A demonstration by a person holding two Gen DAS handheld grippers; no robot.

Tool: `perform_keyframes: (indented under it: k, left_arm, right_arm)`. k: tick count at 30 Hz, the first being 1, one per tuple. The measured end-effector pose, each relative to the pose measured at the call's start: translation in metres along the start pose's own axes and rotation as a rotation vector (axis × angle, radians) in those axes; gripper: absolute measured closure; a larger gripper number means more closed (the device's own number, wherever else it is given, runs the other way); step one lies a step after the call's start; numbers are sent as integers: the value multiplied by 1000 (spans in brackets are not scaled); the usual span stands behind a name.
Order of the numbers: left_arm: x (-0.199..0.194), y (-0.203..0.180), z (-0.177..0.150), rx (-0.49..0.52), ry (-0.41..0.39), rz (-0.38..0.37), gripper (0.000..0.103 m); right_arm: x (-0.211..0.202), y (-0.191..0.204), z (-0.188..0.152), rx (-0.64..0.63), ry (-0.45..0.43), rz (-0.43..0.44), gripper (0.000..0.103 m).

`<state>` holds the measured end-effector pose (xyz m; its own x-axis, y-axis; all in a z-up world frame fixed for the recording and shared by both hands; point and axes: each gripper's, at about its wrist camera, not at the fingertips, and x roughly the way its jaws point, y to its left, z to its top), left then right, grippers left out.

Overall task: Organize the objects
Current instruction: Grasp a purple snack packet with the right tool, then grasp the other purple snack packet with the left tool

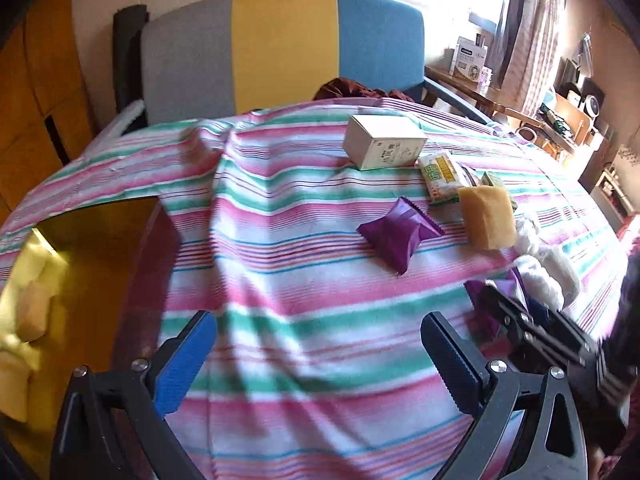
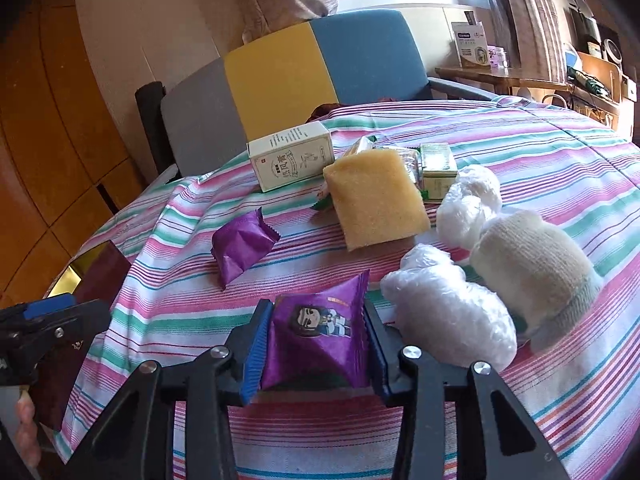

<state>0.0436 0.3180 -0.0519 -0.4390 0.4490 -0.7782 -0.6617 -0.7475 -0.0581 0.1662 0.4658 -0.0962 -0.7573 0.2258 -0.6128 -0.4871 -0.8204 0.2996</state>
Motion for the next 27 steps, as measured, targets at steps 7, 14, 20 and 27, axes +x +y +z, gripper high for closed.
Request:
perform_keyframes:
  k: [7, 14, 20, 27]
  left_arm:
    - [52, -23, 38, 96, 28, 2, 0]
    - [75, -52, 60, 224, -29, -33, 1]
    - [95, -63, 61, 314, -27, -67, 16]
    - [111, -59, 57, 276, -13, -116, 51]
  right_arm:
    - [-1, -7, -1, 33, -23, 16, 60]
    - [3, -13, -3, 70, -13, 36, 60]
    - [3, -16, -3, 83, -15, 44, 60]
    - [3, -18, -3, 87, -15, 47, 60]
